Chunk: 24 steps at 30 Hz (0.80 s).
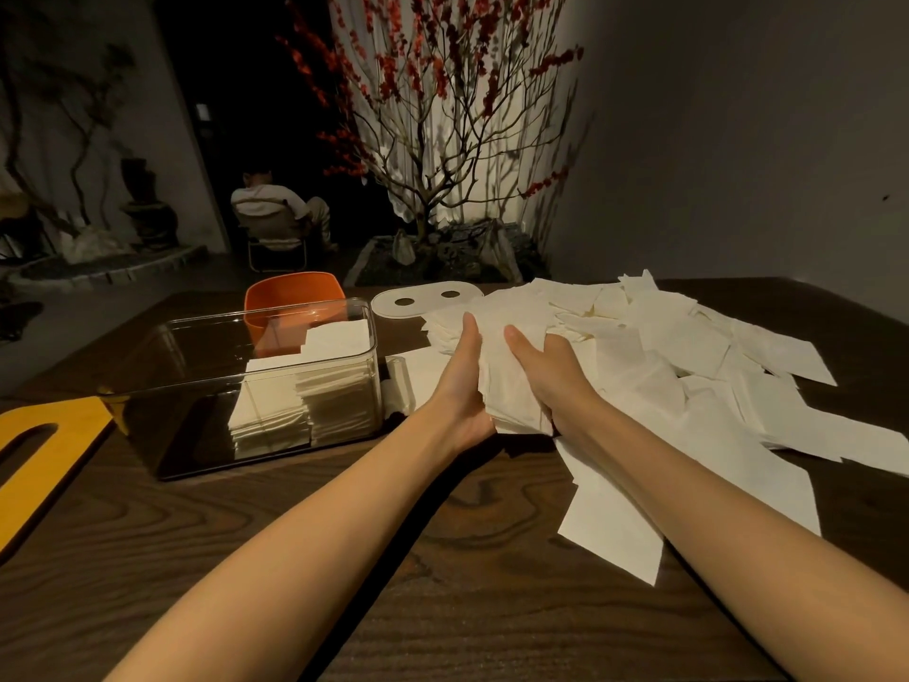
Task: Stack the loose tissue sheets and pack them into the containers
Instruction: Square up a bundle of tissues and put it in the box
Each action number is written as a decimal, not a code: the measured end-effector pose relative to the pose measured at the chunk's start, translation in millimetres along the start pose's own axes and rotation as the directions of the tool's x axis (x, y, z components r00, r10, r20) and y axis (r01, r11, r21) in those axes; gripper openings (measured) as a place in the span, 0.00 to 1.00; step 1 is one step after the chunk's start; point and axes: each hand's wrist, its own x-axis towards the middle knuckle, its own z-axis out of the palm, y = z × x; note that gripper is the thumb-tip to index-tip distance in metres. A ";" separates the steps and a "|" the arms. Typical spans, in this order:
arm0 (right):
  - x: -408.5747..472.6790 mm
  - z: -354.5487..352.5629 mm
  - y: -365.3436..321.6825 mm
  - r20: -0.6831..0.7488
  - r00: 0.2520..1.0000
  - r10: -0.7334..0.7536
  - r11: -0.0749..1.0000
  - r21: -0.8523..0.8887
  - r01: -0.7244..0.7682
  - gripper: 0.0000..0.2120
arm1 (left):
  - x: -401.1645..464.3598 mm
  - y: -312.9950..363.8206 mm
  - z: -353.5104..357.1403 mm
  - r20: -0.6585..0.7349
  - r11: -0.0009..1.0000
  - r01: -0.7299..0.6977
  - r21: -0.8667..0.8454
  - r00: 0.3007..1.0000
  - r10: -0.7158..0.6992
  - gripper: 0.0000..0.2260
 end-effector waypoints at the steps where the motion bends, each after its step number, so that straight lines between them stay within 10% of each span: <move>1: 0.5 0.1 1.8 -0.010 1.000 -0.013 1.000 -0.005 0.013 0.39 | -0.6 0.3 -0.5 -0.002 1.000 0.000 0.013 1.000 0.000 0.24; 7: 5.7 -10.1 -1.1 0.055 0.997 0.051 0.999 0.009 -0.051 0.27 | -3.2 6.0 -7.7 0.006 0.968 0.061 0.243 0.998 -0.064 0.05; 24: -2.2 -40.6 -15.9 0.270 0.962 0.038 0.995 0.084 -0.063 0.12 | -3.9 10.0 -17.8 0.147 0.771 0.028 0.636 0.977 -0.157 0.16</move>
